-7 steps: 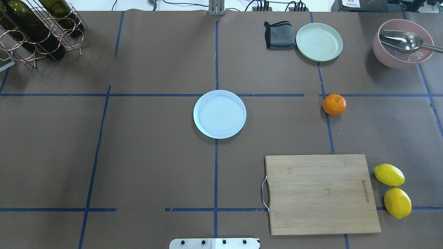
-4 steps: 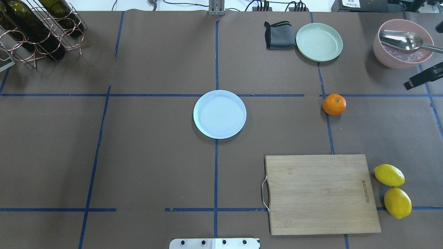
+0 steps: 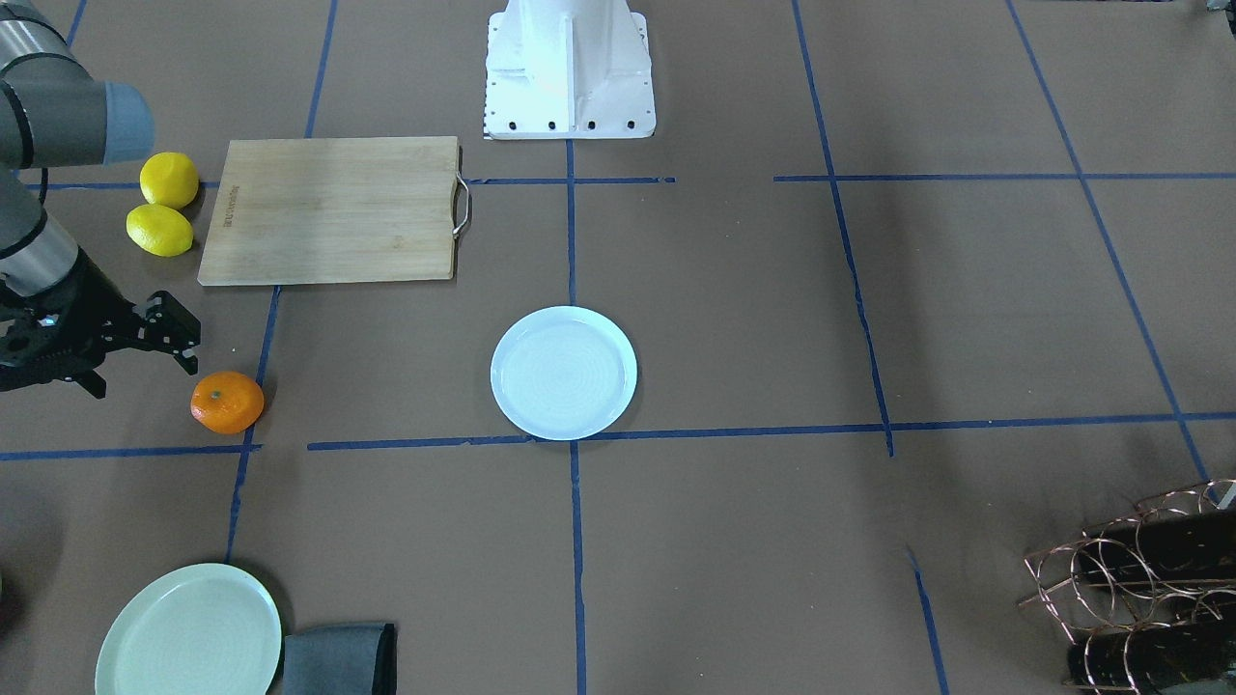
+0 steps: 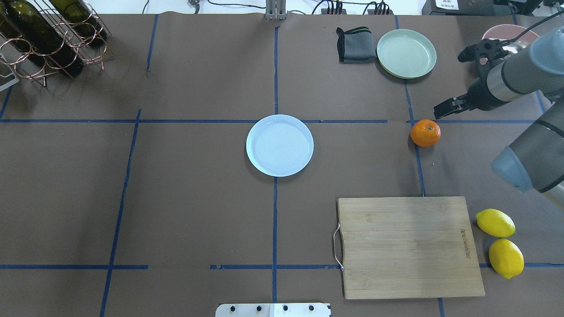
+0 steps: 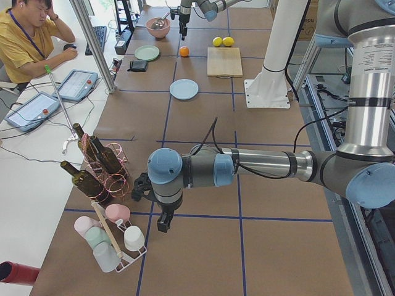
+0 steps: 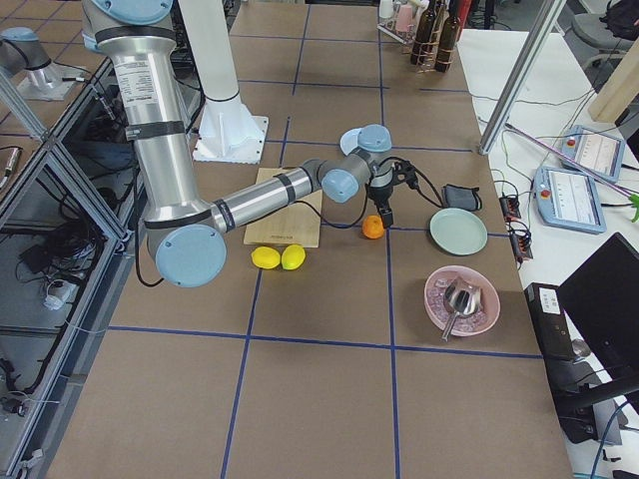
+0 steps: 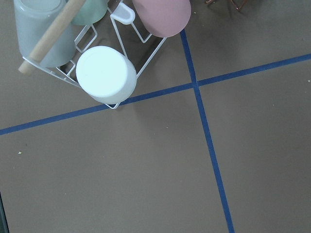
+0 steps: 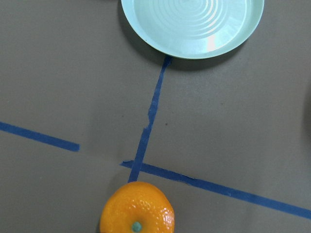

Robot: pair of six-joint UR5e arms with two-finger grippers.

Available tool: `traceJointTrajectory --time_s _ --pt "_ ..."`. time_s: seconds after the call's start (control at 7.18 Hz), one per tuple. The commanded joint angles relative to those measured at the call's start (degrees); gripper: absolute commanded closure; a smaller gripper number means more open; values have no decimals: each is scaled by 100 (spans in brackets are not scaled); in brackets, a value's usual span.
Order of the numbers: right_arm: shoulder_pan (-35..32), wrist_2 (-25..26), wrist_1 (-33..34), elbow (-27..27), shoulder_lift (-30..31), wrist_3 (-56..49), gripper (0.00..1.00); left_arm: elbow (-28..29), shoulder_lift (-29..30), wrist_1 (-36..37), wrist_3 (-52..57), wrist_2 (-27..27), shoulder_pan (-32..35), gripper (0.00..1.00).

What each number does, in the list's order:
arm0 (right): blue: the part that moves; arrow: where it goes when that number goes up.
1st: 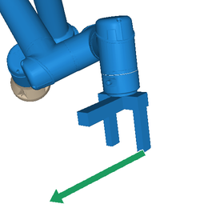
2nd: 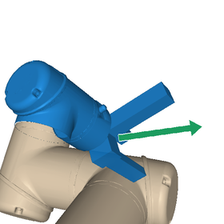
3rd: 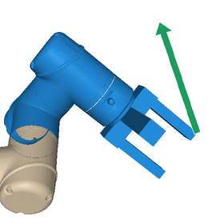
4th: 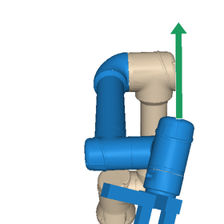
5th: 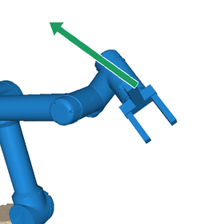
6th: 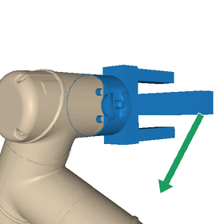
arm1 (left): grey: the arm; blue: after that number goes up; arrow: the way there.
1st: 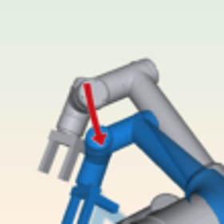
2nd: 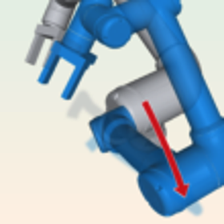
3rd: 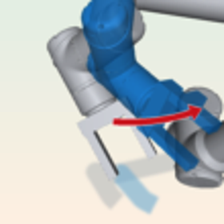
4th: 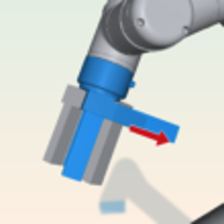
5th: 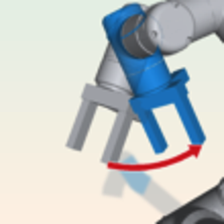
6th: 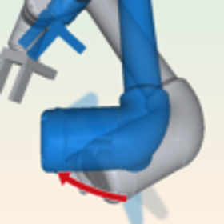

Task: Pick orange to plate
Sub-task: 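Reach the right gripper down to the orange, then grasp the orange with the right gripper and lift it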

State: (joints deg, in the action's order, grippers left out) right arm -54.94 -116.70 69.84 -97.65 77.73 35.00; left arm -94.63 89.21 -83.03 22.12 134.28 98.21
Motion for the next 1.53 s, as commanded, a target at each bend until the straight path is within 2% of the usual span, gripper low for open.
traceJointTrajectory --time_s 0.0,0.56,1.25,1.39 --pt "299 218 -417 352 -144 365 0 -3 0 -3 3 2 -3 0" --pt "607 446 -418 405 -144 376 0 -3 -18 6 12 2 -3 0" --pt "827 622 -418 739 -188 376 0 6 -26 32 12 2 6 0" --pt "845 674 -418 730 -188 376 3 14 -26 41 12 2 6 0"
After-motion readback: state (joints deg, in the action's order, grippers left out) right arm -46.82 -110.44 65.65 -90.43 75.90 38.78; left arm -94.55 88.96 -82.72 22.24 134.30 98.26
